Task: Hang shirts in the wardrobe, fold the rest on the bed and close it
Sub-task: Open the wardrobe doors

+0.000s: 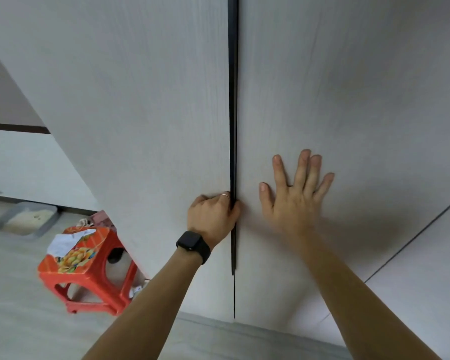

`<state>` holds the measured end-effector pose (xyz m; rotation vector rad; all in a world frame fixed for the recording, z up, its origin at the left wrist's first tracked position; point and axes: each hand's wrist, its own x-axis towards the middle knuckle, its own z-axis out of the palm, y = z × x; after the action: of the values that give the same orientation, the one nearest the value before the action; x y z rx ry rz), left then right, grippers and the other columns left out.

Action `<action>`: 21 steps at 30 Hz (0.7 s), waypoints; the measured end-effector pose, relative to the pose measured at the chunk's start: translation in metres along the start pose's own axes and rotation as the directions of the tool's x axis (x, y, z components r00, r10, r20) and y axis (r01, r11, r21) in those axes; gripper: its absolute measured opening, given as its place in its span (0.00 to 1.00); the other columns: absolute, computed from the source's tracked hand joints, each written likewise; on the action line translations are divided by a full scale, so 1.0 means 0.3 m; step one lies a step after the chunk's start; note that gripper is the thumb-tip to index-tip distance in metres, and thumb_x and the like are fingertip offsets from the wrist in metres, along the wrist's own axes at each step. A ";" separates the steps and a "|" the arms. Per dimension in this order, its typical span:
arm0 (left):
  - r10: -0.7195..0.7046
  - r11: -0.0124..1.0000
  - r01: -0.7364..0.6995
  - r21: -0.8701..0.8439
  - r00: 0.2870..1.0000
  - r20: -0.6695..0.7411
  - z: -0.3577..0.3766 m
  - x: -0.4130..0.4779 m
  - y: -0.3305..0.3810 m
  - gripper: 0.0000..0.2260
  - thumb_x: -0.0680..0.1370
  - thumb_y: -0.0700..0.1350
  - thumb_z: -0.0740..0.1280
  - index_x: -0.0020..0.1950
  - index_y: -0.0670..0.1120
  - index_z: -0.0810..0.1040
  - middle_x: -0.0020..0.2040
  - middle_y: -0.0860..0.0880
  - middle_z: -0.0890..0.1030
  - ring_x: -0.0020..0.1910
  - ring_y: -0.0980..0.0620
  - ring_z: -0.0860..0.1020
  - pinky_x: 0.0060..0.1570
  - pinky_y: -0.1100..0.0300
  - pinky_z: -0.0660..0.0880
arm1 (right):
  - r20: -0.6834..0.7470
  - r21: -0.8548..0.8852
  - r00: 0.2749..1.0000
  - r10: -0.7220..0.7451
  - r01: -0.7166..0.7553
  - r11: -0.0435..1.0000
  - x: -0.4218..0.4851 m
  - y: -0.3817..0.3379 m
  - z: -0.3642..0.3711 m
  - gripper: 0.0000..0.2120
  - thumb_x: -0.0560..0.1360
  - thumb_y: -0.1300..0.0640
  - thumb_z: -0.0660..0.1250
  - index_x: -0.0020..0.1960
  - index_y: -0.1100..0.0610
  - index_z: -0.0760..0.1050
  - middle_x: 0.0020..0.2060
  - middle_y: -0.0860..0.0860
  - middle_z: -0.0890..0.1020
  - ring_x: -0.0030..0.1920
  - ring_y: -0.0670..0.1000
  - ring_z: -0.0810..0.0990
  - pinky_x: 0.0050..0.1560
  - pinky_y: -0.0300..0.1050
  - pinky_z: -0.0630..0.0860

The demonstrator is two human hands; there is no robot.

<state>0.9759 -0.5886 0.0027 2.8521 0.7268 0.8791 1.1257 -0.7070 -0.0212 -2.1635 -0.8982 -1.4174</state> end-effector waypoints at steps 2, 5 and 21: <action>-0.005 1.000 0.005 0.003 0.999 0.036 -0.009 -0.011 -0.001 0.19 0.75 0.52 0.71 0.31 0.48 0.66 0.25 0.51 0.76 0.28 0.47 0.76 0.37 0.63 0.65 | 0.013 -0.001 1.000 0.009 -0.009 1.000 0.000 -0.003 -0.002 0.36 0.79 0.39 0.60 0.82 0.46 0.50 0.81 0.57 0.43 0.81 0.60 0.45 0.76 0.67 0.41; 0.016 1.000 -0.015 -0.022 0.998 0.053 -0.037 -0.057 -0.006 0.17 0.74 0.51 0.72 0.31 0.48 0.68 0.26 0.52 0.77 0.31 0.49 0.78 0.42 0.63 0.71 | 0.017 -0.007 1.000 0.023 -0.023 1.000 0.000 -0.009 -0.012 0.36 0.79 0.39 0.60 0.82 0.46 0.49 0.81 0.56 0.42 0.81 0.60 0.44 0.76 0.67 0.41; 0.171 0.978 -0.181 -0.108 0.981 -0.094 -0.270 -0.449 -0.186 0.17 0.78 0.57 0.66 0.33 0.50 0.74 0.27 0.55 0.77 0.28 0.53 0.75 0.36 0.67 0.67 | 0.584 0.811 0.806 -0.098 -0.573 0.119 0.053 -0.360 -0.485 0.24 0.76 0.43 0.71 0.68 0.52 0.78 0.58 0.42 0.84 0.60 0.45 0.82 0.63 0.43 0.77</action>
<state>0.8105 -0.6066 -0.0101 2.8224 0.4187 1.0340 0.9589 -0.7178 0.0506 -1.3713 -1.0767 0.1997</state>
